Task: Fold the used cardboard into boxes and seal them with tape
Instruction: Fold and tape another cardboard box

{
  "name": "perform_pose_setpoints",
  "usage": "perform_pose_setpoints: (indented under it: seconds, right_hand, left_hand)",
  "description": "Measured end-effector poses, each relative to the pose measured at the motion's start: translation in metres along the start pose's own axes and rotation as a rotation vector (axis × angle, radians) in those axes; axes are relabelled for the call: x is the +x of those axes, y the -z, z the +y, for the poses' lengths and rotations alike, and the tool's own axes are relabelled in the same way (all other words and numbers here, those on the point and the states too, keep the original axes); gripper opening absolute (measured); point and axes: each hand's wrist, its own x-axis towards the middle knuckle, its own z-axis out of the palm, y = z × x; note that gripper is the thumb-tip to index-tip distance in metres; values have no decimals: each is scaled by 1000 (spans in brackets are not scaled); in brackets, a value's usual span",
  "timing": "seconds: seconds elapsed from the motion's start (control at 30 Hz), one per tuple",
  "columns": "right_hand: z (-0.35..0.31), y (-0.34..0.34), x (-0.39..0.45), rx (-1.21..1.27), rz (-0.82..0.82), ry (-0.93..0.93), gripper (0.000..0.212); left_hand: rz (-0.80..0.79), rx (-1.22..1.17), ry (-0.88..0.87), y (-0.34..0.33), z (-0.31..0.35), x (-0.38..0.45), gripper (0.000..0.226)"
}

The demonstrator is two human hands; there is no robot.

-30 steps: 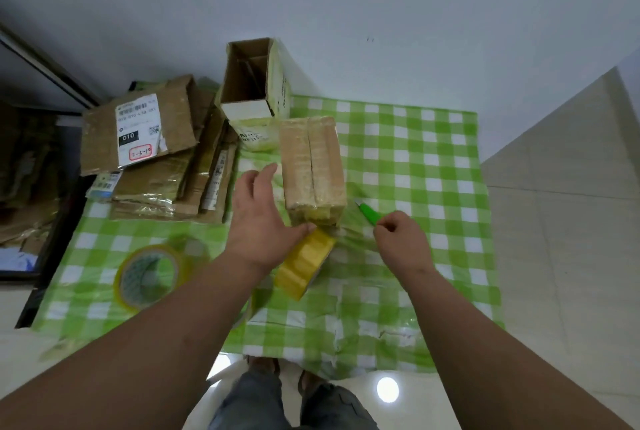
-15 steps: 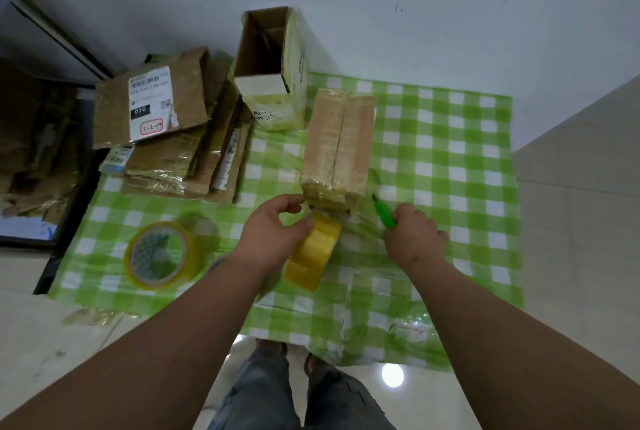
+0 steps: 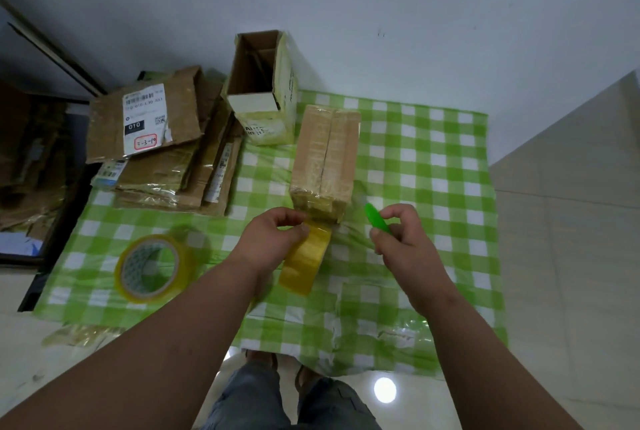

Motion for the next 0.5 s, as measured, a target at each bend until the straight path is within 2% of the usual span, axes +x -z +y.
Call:
perform_pose_setpoints:
  seconds: [0.1,0.23,0.37,0.5]
  right_hand:
    - [-10,0,-5,-94,-92,116,15]
    - [-16,-8,-4,-363,-124,233,9]
    - [-20,-20,1,-564,-109,267,13]
    - [-26,-30,2,-666,-91,277,18]
  left_hand:
    - [-19,-54,37,-2,2,2,12]
    - [-27,-99,57,-6,4,2,9]
    - [-23,-132,49,-7,5,1,8]
    - [-10,-145,26,-9,6,-1,9]
